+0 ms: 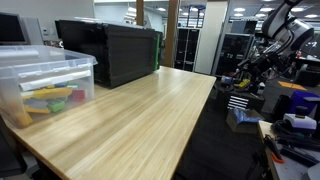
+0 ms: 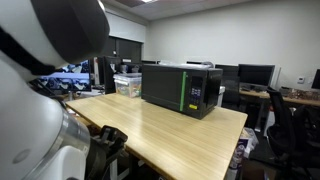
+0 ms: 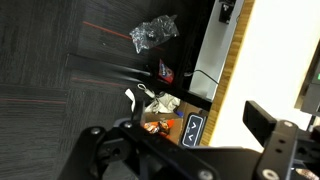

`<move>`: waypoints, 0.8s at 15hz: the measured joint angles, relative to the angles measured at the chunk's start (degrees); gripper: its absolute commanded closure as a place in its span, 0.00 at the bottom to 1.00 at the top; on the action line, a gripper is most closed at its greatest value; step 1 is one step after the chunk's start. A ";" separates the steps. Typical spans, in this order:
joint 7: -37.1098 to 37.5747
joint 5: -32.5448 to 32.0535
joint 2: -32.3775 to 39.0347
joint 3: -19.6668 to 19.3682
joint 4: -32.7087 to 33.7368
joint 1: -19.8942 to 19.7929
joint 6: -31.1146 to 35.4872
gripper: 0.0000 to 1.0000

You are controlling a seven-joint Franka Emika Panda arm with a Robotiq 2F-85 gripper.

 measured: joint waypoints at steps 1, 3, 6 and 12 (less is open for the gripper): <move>-0.74 0.53 0.47 -0.04 0.03 -0.44 -0.04 0.00; -1.98 2.31 1.38 -0.02 0.05 -0.93 -0.49 0.00; -2.29 4.49 2.84 0.09 0.29 -1.07 -1.49 0.00; -2.29 6.22 9.80 1.17 2.92 -1.89 -1.86 0.00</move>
